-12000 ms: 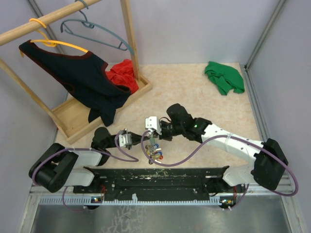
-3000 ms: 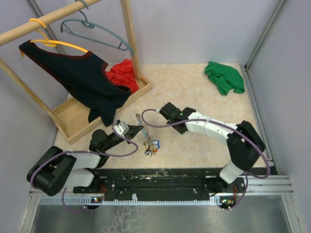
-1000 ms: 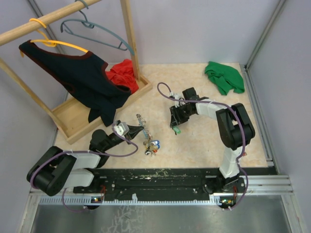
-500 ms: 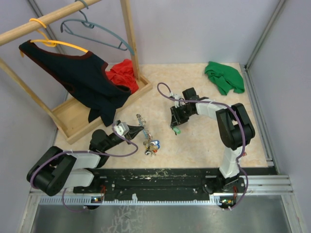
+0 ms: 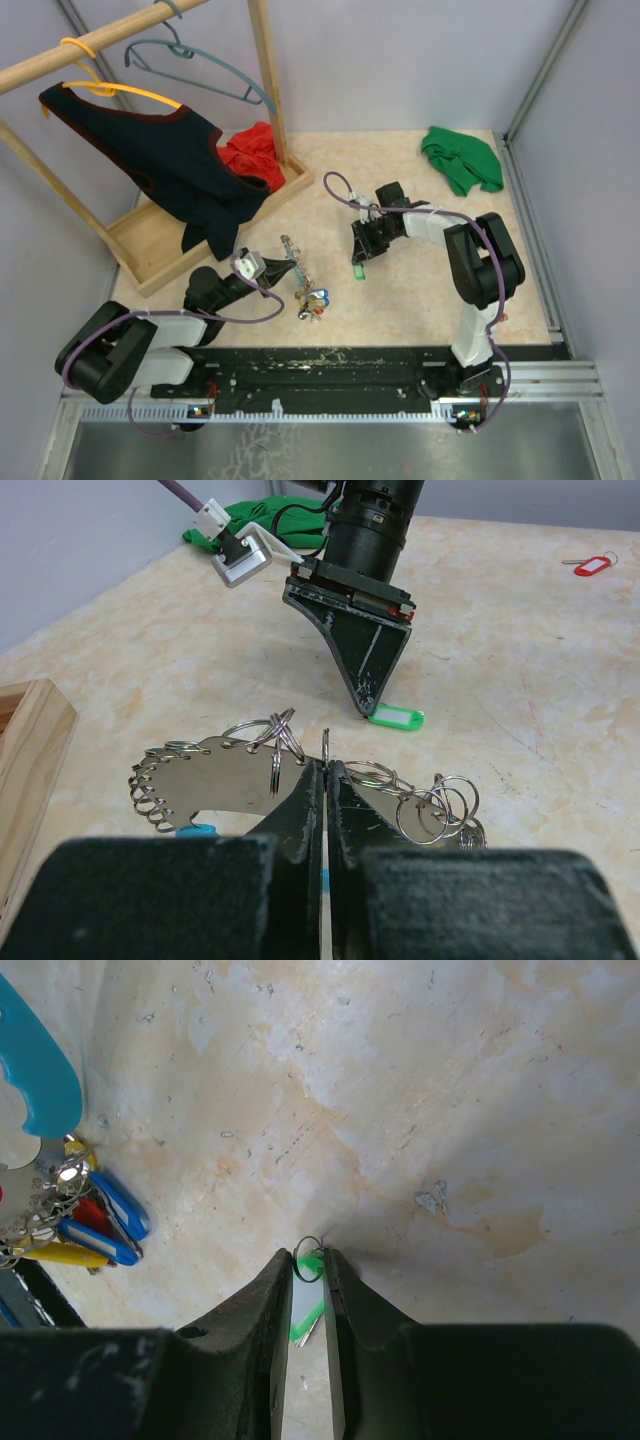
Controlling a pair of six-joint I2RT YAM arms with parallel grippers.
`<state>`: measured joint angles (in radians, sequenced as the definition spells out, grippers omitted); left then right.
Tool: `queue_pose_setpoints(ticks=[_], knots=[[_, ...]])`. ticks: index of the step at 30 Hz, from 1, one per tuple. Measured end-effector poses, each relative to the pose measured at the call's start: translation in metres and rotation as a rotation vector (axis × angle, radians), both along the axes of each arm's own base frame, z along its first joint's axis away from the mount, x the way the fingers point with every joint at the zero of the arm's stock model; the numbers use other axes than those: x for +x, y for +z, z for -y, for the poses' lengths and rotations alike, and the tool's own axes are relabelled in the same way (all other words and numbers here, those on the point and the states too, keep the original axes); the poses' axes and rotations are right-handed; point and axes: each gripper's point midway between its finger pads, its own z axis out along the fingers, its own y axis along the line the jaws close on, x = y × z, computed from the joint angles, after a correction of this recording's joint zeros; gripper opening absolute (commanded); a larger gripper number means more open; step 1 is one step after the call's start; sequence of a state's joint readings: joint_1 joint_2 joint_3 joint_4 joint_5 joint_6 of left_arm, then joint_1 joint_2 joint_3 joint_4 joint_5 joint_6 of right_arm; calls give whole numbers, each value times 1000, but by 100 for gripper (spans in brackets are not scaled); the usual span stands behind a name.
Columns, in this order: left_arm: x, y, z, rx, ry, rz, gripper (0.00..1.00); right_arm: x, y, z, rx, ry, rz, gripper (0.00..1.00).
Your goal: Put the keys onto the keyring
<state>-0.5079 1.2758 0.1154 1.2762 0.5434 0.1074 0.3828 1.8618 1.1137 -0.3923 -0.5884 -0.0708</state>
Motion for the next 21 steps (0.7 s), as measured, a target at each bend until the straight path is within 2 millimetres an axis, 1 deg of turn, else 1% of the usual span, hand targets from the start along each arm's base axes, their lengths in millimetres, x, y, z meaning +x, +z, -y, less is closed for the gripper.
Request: queue_pose_setpoints(ticks=[8, 13, 17, 21], knots=[[0, 0, 0, 0, 0, -1, 0, 1, -1, 1, -9, -4, 2, 16], [0, 0, 0, -1, 0, -2, 0, 3, -2, 4, -33, -9, 19, 9], [0, 0, 0, -1, -1, -2, 0, 3, -3, 7, -63, -11, 32, 0], [0, 0, 0, -1, -1, -2, 0, 3, -3, 9, -89, -12, 44, 0]])
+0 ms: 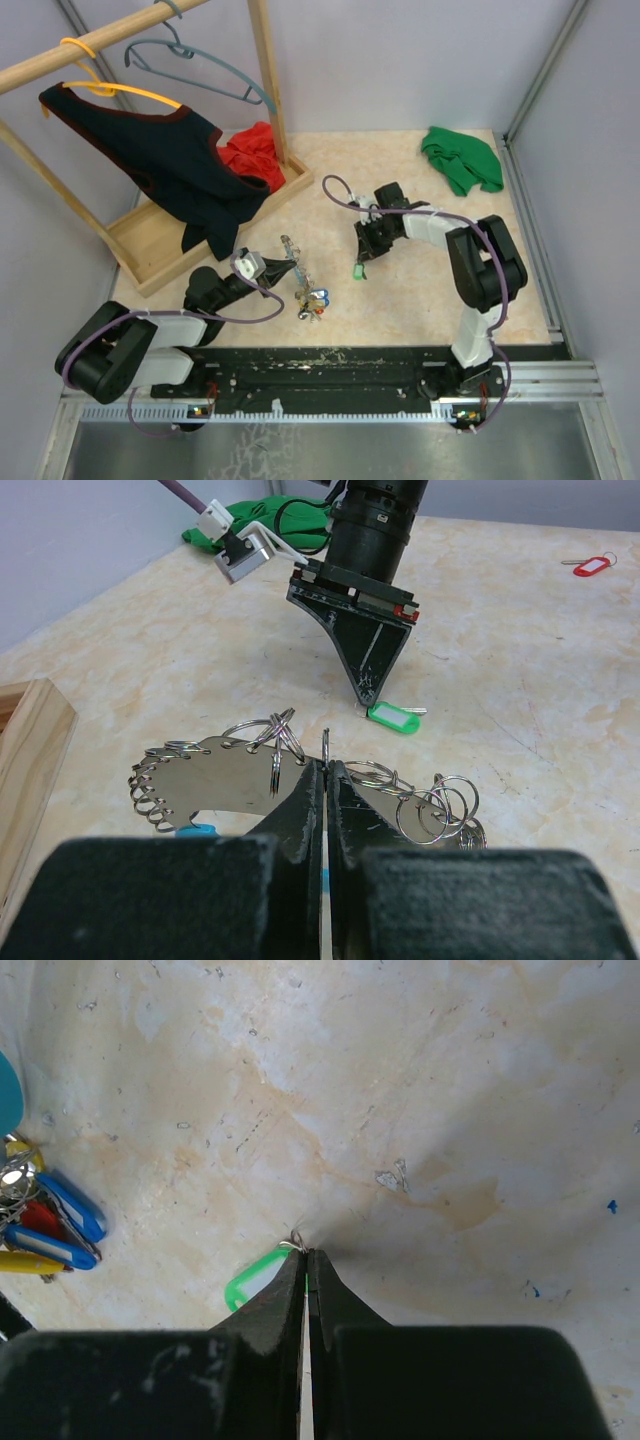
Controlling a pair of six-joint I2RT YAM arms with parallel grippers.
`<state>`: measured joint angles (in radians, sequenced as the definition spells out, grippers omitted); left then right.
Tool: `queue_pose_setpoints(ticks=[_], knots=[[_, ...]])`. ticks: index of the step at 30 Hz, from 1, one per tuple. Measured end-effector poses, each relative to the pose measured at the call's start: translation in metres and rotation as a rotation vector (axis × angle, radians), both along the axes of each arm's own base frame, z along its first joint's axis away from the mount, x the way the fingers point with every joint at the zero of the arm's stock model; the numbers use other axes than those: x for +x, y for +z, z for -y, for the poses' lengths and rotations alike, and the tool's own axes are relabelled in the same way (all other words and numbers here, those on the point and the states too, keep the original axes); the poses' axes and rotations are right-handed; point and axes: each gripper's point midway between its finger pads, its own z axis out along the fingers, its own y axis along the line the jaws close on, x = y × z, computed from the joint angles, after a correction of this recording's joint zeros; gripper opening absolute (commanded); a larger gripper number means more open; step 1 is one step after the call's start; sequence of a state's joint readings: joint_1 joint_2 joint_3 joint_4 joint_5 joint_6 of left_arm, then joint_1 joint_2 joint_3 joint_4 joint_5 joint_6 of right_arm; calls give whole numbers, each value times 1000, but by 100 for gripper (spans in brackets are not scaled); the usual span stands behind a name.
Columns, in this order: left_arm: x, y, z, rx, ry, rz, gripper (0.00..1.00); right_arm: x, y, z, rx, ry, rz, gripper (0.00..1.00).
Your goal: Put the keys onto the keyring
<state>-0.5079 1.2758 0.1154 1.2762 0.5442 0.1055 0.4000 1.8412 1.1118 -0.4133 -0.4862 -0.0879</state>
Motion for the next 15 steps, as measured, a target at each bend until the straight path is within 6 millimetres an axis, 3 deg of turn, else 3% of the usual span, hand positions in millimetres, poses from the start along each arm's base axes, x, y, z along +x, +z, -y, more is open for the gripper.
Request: queue_pose_setpoints(ticks=[8, 15], knots=[[-2, 0, 1, 1, -14, 1, 0, -14, 14, 2, -48, 51, 106, 0], [-8, 0, 5, 6, -56, 10, 0, -24, 79, -21, 60, 170, 362, 0]])
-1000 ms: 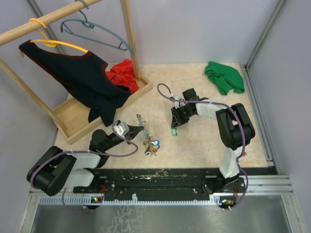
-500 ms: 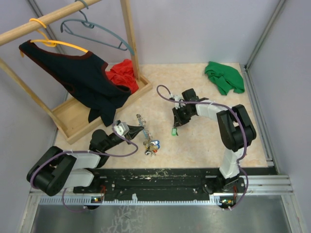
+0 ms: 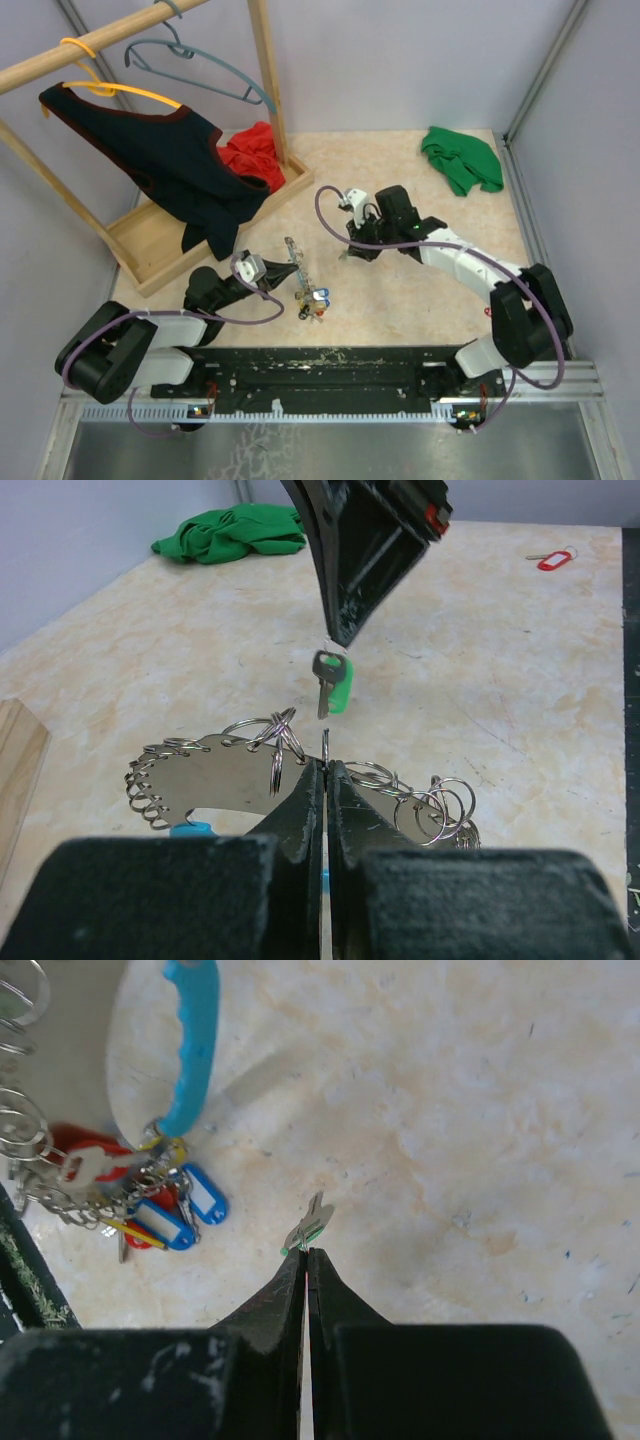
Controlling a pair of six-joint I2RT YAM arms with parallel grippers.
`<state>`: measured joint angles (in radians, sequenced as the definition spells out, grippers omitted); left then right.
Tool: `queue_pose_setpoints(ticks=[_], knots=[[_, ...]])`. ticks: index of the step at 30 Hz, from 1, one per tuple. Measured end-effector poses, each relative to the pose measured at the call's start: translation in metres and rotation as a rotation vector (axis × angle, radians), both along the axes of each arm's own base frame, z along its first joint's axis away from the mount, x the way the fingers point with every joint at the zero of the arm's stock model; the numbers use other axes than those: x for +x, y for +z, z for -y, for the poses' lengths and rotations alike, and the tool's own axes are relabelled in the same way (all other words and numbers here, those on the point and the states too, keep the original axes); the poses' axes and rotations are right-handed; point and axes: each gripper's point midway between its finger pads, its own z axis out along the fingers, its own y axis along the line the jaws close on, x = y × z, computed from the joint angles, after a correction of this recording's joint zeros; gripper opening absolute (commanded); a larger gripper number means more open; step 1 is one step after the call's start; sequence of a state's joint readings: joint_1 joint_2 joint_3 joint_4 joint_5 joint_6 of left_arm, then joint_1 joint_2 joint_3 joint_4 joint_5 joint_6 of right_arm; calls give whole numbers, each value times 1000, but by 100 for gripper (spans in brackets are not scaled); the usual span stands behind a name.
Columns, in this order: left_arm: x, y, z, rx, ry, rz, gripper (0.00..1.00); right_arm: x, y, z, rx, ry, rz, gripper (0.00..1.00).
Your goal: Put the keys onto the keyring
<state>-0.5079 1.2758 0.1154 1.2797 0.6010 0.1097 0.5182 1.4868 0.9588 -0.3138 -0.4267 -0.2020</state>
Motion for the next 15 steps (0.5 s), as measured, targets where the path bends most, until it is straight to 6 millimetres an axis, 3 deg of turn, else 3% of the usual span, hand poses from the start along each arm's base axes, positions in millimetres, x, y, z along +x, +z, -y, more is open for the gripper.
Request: queue_pose_setpoints(ticks=[3, 7, 11, 15], knots=[[-6, 0, 3, 8, -38, 14, 0, -1, 30, -9, 77, 53, 96, 0], [-13, 0, 7, 18, -93, 44, 0, -8, 54, -15, 138, 119, 176, 0], [-19, 1, 11, 24, -143, 74, 0, -21, 64, -24, 162, 217, 247, 0], [-25, 2, 14, 23, -188, 99, 0, -46, 61, -37, 178, 349, 326, 0]])
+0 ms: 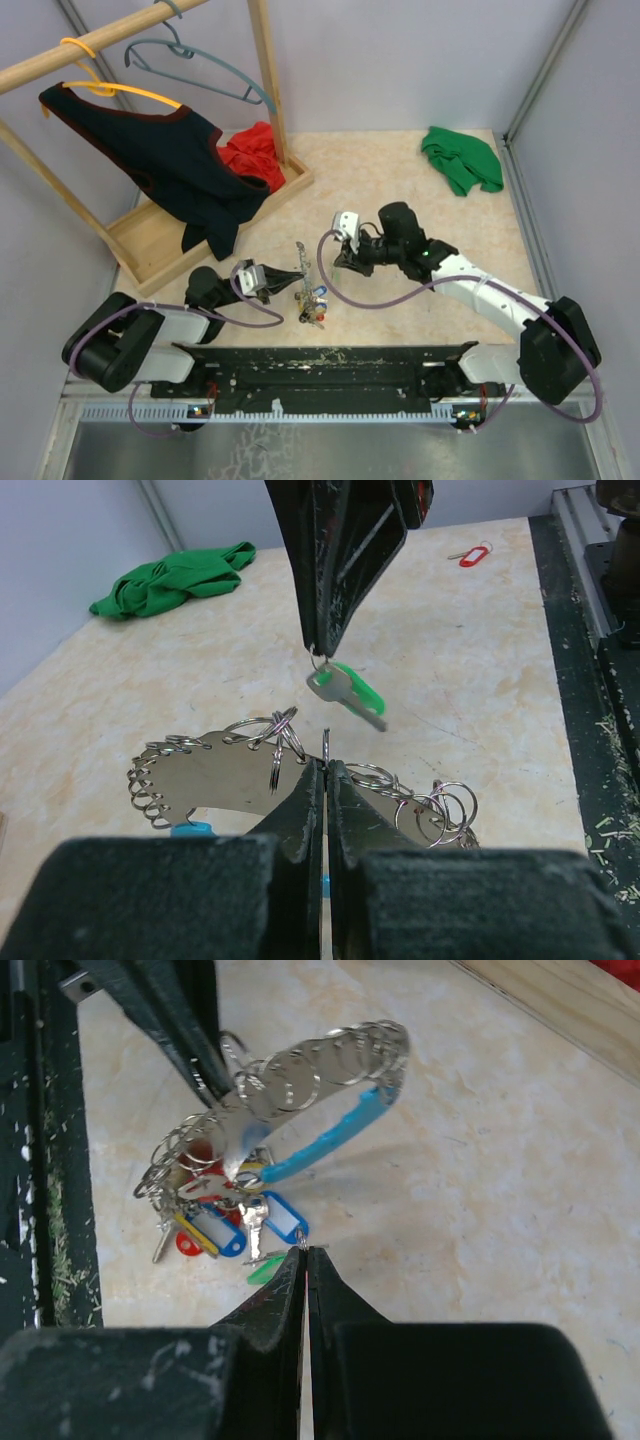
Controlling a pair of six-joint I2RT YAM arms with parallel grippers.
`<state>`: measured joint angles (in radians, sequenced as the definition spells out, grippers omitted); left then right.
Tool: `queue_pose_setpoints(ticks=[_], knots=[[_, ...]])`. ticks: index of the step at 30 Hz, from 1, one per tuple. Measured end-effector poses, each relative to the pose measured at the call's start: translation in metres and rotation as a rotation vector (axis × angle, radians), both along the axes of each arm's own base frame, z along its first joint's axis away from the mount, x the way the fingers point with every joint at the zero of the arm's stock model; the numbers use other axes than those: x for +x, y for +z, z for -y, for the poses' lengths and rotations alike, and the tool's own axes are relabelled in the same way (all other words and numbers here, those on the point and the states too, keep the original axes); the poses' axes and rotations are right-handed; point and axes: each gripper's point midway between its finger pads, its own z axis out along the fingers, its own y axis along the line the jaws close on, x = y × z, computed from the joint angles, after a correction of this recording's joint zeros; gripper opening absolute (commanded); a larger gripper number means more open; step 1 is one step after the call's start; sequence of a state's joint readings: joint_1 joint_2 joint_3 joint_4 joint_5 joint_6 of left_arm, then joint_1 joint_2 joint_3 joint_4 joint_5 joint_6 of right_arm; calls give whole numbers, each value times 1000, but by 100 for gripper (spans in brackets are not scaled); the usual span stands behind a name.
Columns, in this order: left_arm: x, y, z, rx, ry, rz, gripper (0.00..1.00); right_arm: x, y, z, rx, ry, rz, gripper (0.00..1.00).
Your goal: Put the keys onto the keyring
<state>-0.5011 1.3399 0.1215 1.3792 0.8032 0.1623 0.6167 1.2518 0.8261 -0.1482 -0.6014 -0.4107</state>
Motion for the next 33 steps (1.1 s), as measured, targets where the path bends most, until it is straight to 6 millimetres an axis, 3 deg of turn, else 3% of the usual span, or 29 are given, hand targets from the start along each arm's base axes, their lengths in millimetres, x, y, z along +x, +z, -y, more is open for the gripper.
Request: queue_pose_setpoints(ticks=[4, 15, 33], knots=[[-7, 1, 2, 3, -42, 26, 0, -23, -5, -11, -9, 116, 65, 0], [-14, 3, 6, 25, -108, 93, 0, -49, 3, -42, -3, 290, 233, 0], [-17, -3, 8, 54, -145, 118, 0, -48, 0, -45, -27, 302, 278, 0]])
